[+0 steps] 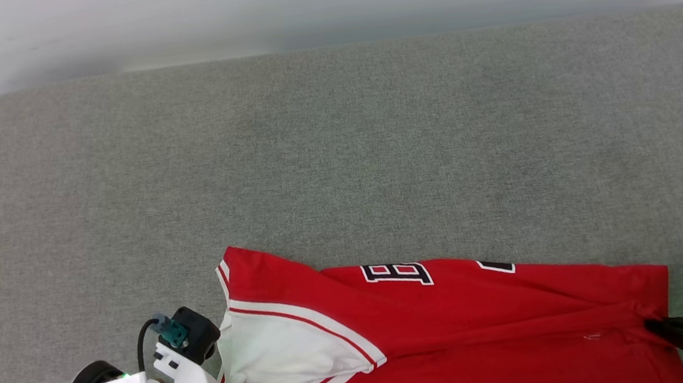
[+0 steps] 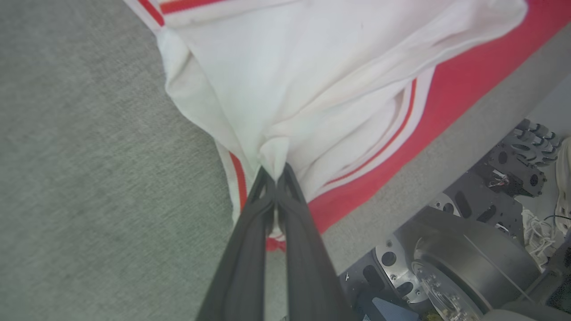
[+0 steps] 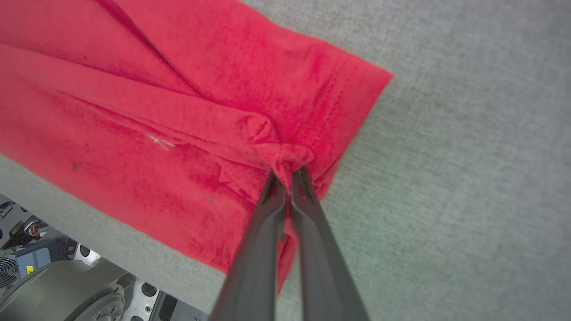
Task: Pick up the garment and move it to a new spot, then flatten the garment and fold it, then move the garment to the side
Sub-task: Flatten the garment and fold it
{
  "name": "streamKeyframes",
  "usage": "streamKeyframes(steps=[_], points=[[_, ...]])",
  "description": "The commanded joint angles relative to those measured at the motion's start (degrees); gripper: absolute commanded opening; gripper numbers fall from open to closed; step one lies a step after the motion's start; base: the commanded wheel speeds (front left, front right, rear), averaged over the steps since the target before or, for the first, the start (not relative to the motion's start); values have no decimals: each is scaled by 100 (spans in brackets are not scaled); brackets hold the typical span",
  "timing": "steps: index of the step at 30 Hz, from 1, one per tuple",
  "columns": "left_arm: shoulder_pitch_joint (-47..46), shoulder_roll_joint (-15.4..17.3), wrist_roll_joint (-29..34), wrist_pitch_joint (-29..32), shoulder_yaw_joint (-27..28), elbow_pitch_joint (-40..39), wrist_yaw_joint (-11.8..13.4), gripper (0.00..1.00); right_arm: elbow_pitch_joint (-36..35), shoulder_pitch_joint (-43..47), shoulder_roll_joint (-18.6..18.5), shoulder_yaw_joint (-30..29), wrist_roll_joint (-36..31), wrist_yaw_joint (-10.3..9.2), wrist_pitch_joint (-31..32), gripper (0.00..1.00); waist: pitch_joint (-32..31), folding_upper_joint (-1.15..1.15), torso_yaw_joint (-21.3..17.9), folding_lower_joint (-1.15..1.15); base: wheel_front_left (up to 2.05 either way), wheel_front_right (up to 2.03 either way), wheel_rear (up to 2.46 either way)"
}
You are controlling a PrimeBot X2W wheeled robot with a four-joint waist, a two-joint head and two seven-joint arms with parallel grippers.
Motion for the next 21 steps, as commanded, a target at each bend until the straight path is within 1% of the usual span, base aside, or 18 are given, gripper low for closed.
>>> streamKeyframes(steps=[1,3,4,5,6,9,11,16,19,21], points=[[96,-46,-2,-32,9,104,-29,0,92,114,96,-8,-43,-4,5,0,42,0,-12,1,0,0,0],[203,-149,12,-64,4,258,-74,0,187,153,213,-4,-133,-4,-3,0,58,0,-13,1,0,0,0],[237,-195,9,-134,10,316,-80,0,205,165,268,-26,-142,-4,-26,18,55,0,-14,1,0,0,0],[258,-220,29,-237,39,366,-54,41,202,165,295,-76,-139,-4,-44,88,43,0,-17,1,0,0,0],[286,-238,77,-381,83,410,5,100,162,148,301,-135,-176,-4,-99,100,18,0,-25,1,0,0,0],[317,-253,252,-817,205,384,246,100,-25,152,277,-395,-145,-4,-215,100,-89,0,-32,1,0,0,0],[347,-250,408,-1148,307,308,479,100,-221,208,234,-606,-103,-3,-262,100,-170,0,-33,1,0,0,0],[456,-282,652,-2032,670,103,1175,100,-689,418,140,-1316,14,-4,-332,100,-293,0,-25,1,0,0,0],[525,-293,824,-2575,901,50,1640,100,-739,572,173,-1847,115,-4,-293,100,-311,0,-19,1,0,0,0],[607,-350,899,-2929,1043,72,1926,100,-681,667,265,-2150,252,-3,-197,100,-296,0,-15,1,0,0,0]])
